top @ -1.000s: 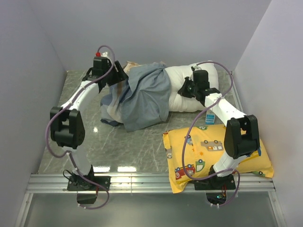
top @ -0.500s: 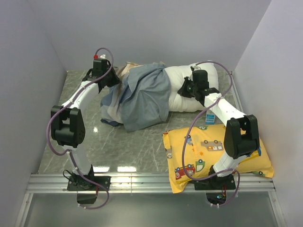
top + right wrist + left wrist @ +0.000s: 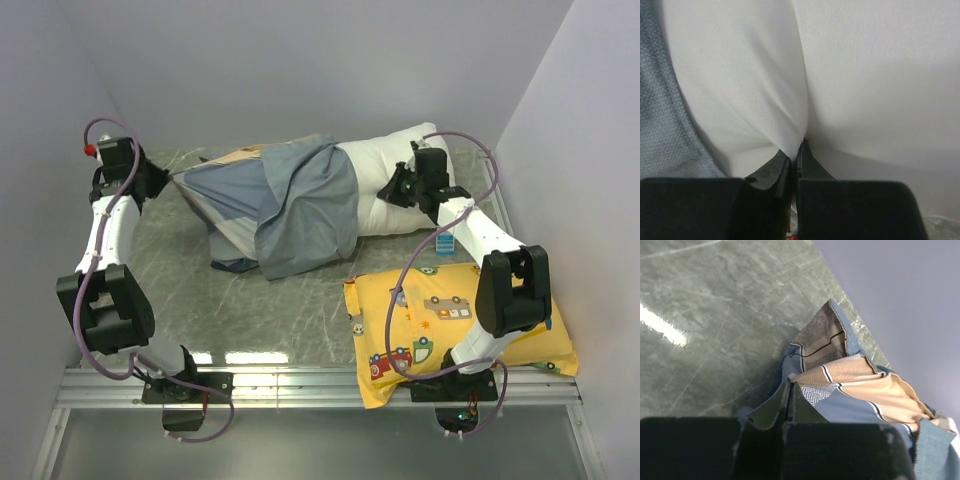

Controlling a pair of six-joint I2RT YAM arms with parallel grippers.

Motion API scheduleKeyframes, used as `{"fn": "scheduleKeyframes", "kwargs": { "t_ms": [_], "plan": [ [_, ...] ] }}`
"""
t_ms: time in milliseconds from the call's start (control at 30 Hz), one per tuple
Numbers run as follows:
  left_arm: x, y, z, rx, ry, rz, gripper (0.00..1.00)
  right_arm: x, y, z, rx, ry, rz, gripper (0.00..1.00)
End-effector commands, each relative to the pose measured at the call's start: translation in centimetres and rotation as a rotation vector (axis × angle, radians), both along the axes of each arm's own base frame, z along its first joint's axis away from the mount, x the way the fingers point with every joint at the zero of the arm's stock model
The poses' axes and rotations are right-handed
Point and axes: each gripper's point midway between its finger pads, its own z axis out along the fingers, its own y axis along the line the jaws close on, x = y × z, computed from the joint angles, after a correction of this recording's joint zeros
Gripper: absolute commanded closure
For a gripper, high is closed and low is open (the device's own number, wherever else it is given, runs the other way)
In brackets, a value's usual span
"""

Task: Remove the pillowcase from the pillow

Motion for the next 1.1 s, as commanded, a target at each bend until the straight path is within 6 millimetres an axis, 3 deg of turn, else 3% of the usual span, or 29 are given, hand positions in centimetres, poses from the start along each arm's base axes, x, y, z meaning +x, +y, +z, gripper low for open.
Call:
{"fn": "scheduleKeyframes", "kwargs": {
  "t_ms": [0,133,233,333,367,400,433,467,500,533,600,633,700,733,800,833,900,933,967,1033,1067],
  "plan": [
    [-0.6,7.3,4.0,0.073,-0.124,0.23,1.0,-0.1,-5.9,-0.3,-0.086,0.017,-0.193,1.0],
    [1.1,5.2,4.4,0.031,-0.189,0.097,1.0,-0.2,-5.2,0.3,-0.057,0.001,-0.157,1.0],
    [2.8,-0.2,4.7,-0.006,-0.217,-0.124,0.94,-0.4,-4.0,0.4,-0.03,-0.003,-0.11,1.0],
    [2.9,-5.0,4.0,0.06,-0.159,-0.221,0.64,-0.4,-3.3,0.5,-0.038,-0.008,-0.099,1.0],
    [2.6,-6.2,3.8,0.07,-0.154,-0.238,0.46,-0.5,-3.2,0.4,-0.038,-0.007,-0.095,1.0],
    [1.9,-8.3,4.9,0.091,-0.188,-0.275,0.4,-0.5,-3.0,0.4,-0.035,-0.011,-0.093,1.0],
    [1.0,-8.6,3.3,0.099,-0.151,-0.261,0.35,-0.5,-2.9,0.4,-0.034,-0.011,-0.091,1.0],
    [0.4,-9.3,2.8,0.103,-0.144,-0.264,0.3,-0.6,-2.7,0.4,-0.035,-0.013,-0.084,1.0],
    [-0.7,-10.5,3.9,0.102,-0.179,-0.278,0.28,-0.6,-2.6,0.5,-0.039,-0.017,-0.08,1.0],
    [-1.8,-10.9,2.1,0.097,-0.148,-0.277,0.27,-0.7,-2.2,0.5,-0.041,-0.018,-0.073,1.0],
    [-3.8,-13.4,3.1,0.079,-0.194,-0.314,0.26,-0.6,-2.0,0.6,-0.053,-0.024,-0.074,1.0],
    [-5.1,-14.1,1.0,0.079,-0.159,-0.321,0.26,-0.7,-1.7,0.8,-0.059,-0.029,-0.068,1.0],
    [-7.5,-16.8,1.1,0.076,-0.173,-0.377,0.25,-0.6,-1.5,0.7,-0.067,-0.028,-0.067,1.0],
    [-8.7,-16.6,-1.1,0.098,-0.122,-0.355,0.25,-0.7,-1.3,0.7,-0.067,-0.028,-0.061,1.0],
    [-10.9,-18.5,-1.2,0.079,-0.141,-0.385,0.24,-0.8,-1.2,0.8,-0.066,-0.031,-0.062,1.0],
    [-12.0,-18.9,-3.2,0.068,-0.112,-0.394,0.23,-0.8,-1.1,0.8,-0.066,-0.032,-0.059,1.0],
    [-13.6,-20.6,-3.2,0.02,-0.153,-0.418,0.2,-0.9,-0.8,0.9,-0.062,-0.035,-0.055,1.0],
    [-14.5,-20.9,-5.0,0.015,-0.133,-0.423,0.13,-0.9,-0.8,1.0,-0.066,-0.039,-0.056,1.0],
    [-14.8,-21.9,-4.7,0.006,-0.164,-0.435,0.12,-0.9,-0.6,1.0,-0.07,-0.04,-0.053,1.0],
    [-15.2,-22.7,-6.1,0.017,-0.151,-0.458,0.12,-0.9,-0.5,0.9,-0.075,-0.037,-0.051,1.0],
    [-15.1,-23.9,-6.2,0.025,-0.168,-0.492,0.02,-1.0,-0.3,0.8,-0.078,-0.035,-0.046,1.0]
  ]
}}
